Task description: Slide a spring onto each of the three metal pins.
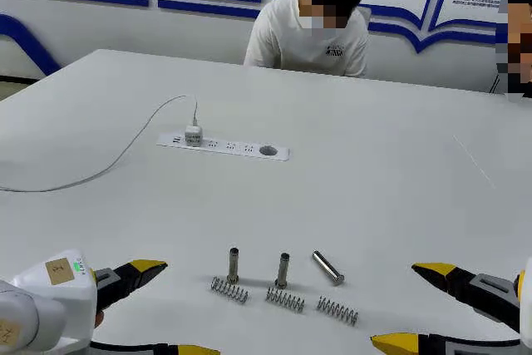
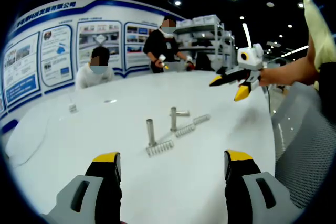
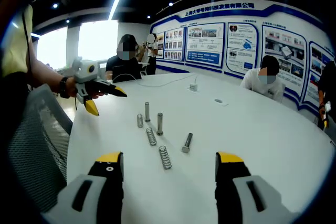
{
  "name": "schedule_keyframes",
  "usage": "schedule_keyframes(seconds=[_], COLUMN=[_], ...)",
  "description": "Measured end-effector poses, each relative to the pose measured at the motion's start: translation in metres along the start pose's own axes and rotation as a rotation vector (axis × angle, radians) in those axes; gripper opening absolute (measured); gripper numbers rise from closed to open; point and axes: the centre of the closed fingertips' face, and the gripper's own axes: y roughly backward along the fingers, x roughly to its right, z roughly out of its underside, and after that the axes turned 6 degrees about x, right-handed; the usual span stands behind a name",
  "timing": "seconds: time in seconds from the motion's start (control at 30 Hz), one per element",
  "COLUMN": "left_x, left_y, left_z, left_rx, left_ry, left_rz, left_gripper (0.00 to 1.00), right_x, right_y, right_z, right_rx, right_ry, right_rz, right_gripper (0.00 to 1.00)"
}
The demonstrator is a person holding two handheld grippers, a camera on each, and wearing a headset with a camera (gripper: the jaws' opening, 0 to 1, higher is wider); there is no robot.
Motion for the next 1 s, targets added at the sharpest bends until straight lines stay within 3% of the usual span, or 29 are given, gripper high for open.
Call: schedule_keyframes(seconds=[1.0], left_x=[0.0017], left_y=[0.0002], left_z=[0.0004], left_rx=[-0.004], left_ry=[0.003], left_rz=[-0.006], left_gripper=[0.82], right_x=[-0.0003], right_y=[-0.0011], right_z=[0.0015], right_rx=[-0.002], right_ry=[-0.011], right_rz=[-0.002], right_gripper=[0.72])
